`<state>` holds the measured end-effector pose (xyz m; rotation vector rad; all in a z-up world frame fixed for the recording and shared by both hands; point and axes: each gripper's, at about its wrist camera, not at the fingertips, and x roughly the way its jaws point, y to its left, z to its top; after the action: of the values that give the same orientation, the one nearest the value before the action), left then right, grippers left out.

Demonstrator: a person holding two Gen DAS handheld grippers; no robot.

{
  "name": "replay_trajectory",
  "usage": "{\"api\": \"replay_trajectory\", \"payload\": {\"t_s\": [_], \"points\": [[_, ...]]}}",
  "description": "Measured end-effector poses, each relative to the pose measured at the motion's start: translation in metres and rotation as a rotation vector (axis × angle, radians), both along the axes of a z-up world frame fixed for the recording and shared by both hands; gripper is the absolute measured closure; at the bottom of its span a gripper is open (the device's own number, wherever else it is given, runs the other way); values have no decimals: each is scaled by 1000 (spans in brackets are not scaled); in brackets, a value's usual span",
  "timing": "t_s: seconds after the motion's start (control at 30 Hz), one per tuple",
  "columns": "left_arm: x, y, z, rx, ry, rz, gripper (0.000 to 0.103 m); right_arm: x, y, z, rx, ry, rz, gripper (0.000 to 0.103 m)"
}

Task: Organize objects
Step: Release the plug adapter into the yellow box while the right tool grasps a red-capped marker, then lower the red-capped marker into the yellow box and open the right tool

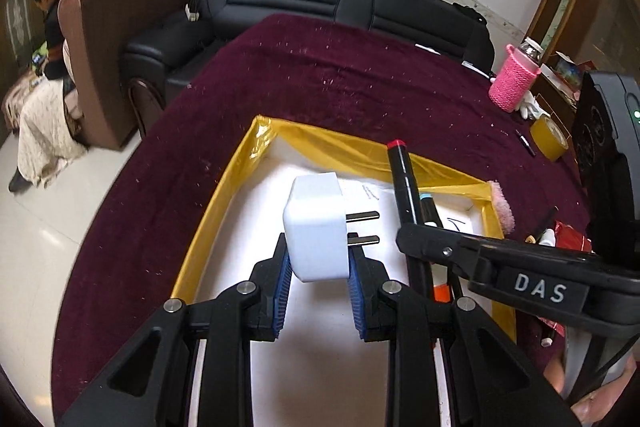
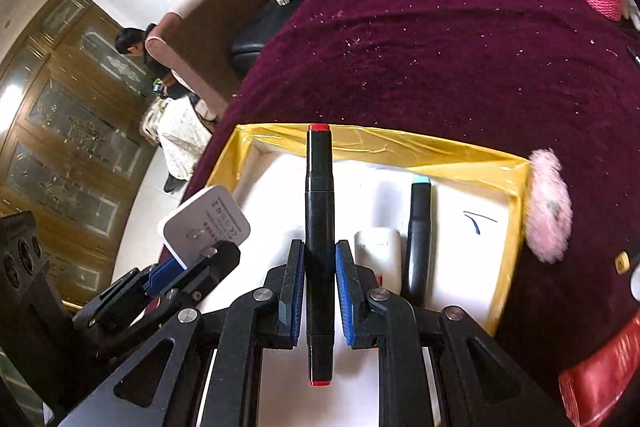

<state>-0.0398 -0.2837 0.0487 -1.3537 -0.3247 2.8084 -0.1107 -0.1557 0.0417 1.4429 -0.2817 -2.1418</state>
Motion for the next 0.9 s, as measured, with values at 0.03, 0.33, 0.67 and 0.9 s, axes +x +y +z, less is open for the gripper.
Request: {"api": "replay_trajectory", "payload": {"t_s": [0.03,0.33,0.67,0.9], "points": [[1,1,-1,-4,1,2,78,-4,1,-3,3,-4,-1,86],[10,-7,9,12,42,46,40,-14,10,-12,-21,-27,-20,84],[43,-9,12,25,98,141,23,16,36,15,-17,93,-44,52],[54,-4,-8,58,4,157,23,58,69,42,-15,205,-47,45]]}}
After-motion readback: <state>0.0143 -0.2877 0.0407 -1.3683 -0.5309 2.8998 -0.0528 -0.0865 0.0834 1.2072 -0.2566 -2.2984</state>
